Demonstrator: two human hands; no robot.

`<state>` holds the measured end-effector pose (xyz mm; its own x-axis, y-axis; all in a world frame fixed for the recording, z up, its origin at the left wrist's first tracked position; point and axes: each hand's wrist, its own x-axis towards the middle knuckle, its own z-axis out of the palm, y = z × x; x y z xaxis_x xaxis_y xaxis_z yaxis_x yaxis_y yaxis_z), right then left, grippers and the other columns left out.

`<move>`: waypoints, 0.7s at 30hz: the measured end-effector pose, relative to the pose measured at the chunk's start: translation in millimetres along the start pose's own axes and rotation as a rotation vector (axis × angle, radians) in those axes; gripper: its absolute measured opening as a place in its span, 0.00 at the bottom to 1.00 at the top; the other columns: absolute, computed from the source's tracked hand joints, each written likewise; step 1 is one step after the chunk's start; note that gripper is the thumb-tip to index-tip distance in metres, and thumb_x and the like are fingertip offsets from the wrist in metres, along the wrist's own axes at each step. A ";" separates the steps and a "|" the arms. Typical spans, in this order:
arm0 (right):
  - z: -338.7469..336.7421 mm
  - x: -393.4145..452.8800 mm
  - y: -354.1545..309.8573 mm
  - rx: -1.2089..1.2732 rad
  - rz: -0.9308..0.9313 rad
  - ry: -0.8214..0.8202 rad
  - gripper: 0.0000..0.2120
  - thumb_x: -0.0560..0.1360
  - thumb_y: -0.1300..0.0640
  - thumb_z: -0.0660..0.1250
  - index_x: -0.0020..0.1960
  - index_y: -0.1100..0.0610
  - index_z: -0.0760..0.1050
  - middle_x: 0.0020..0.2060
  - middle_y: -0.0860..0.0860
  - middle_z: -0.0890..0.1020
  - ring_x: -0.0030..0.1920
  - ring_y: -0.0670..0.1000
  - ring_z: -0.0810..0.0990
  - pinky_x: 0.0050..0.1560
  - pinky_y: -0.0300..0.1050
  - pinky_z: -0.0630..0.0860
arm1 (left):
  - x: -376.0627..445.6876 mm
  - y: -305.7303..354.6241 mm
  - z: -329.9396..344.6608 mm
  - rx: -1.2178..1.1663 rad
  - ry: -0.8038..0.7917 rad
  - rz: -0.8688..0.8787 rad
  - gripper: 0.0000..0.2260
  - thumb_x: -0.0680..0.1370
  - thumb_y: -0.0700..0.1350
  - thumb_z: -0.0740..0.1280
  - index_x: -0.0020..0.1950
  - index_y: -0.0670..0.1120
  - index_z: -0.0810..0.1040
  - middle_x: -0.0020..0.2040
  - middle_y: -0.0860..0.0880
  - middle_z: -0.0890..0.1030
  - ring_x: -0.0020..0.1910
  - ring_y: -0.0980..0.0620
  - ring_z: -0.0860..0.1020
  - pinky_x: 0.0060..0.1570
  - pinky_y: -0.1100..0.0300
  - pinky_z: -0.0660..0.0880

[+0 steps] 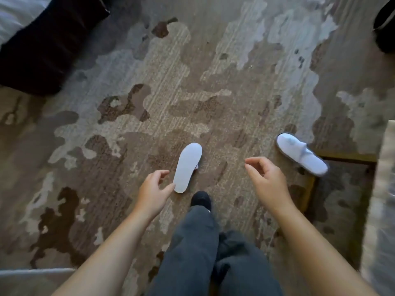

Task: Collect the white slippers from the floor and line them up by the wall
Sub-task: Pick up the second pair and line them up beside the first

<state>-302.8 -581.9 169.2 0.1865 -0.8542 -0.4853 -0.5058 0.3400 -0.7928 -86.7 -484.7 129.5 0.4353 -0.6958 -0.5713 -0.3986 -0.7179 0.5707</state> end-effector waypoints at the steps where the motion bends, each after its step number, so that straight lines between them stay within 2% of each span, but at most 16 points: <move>1: 7.3 25.2 13.6 -0.029 0.006 -0.030 0.09 0.74 0.60 0.61 0.53 0.58 0.74 0.44 0.50 0.78 0.48 0.49 0.76 0.51 0.43 0.71 | 23.8 -7.4 14.0 0.012 -0.006 -0.016 0.18 0.71 0.41 0.68 0.60 0.42 0.72 0.61 0.41 0.74 0.58 0.45 0.73 0.58 0.55 0.67; 5: 47.3 121.6 89.1 -0.174 -0.030 -0.073 0.09 0.74 0.59 0.60 0.52 0.59 0.75 0.44 0.51 0.77 0.47 0.49 0.74 0.48 0.43 0.69 | 121.7 -48.4 84.8 0.087 -0.034 -0.079 0.24 0.70 0.43 0.69 0.64 0.43 0.68 0.66 0.41 0.70 0.64 0.44 0.69 0.60 0.56 0.64; 8: 83.7 191.4 167.6 -0.221 -0.027 -0.113 0.10 0.74 0.58 0.61 0.54 0.58 0.74 0.47 0.52 0.77 0.47 0.50 0.74 0.48 0.44 0.70 | 202.3 -92.8 146.5 0.131 -0.019 -0.070 0.26 0.70 0.44 0.69 0.66 0.42 0.65 0.68 0.41 0.68 0.67 0.45 0.66 0.61 0.59 0.62; 11: 118.3 250.9 250.9 -0.251 -0.024 -0.137 0.13 0.74 0.57 0.62 0.58 0.57 0.71 0.46 0.50 0.76 0.47 0.50 0.74 0.48 0.44 0.70 | 280.2 -149.3 208.1 0.191 0.010 -0.049 0.31 0.68 0.46 0.71 0.68 0.43 0.62 0.70 0.41 0.65 0.69 0.44 0.63 0.66 0.55 0.60; 13: 138.7 283.1 297.8 -0.278 -0.014 -0.162 0.15 0.74 0.58 0.62 0.59 0.57 0.69 0.45 0.50 0.75 0.47 0.50 0.74 0.49 0.45 0.71 | 319.7 -187.9 242.8 0.234 0.005 -0.089 0.38 0.66 0.50 0.73 0.71 0.44 0.57 0.73 0.41 0.59 0.71 0.43 0.57 0.69 0.51 0.56; 17: 169.8 322.3 362.1 -0.347 -0.013 -0.247 0.16 0.74 0.58 0.63 0.60 0.57 0.69 0.47 0.50 0.75 0.49 0.50 0.75 0.54 0.48 0.73 | 357.6 -247.6 290.0 0.387 0.001 -0.161 0.51 0.62 0.59 0.73 0.72 0.52 0.42 0.75 0.42 0.44 0.73 0.39 0.48 0.71 0.44 0.50; 19: 176.5 328.8 377.5 -0.366 -0.014 -0.294 0.15 0.74 0.58 0.63 0.60 0.57 0.69 0.46 0.49 0.75 0.49 0.49 0.74 0.53 0.46 0.72 | 359.9 -259.0 298.5 0.415 0.055 -0.132 0.51 0.61 0.61 0.72 0.72 0.55 0.41 0.75 0.42 0.43 0.72 0.38 0.48 0.70 0.42 0.50; 21: 175.9 330.3 380.7 -0.389 -0.021 -0.321 0.15 0.73 0.58 0.63 0.59 0.57 0.70 0.46 0.49 0.75 0.49 0.49 0.74 0.52 0.45 0.72 | 357.5 -257.3 297.1 0.399 0.090 -0.107 0.49 0.61 0.61 0.71 0.72 0.55 0.44 0.75 0.42 0.46 0.71 0.38 0.51 0.69 0.42 0.53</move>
<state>-285.6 -665.4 -357.8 0.4189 -0.6746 -0.6078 -0.7640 0.1000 -0.6375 -68.5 -554.8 -396.8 0.5531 -0.6250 -0.5508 -0.6211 -0.7500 0.2273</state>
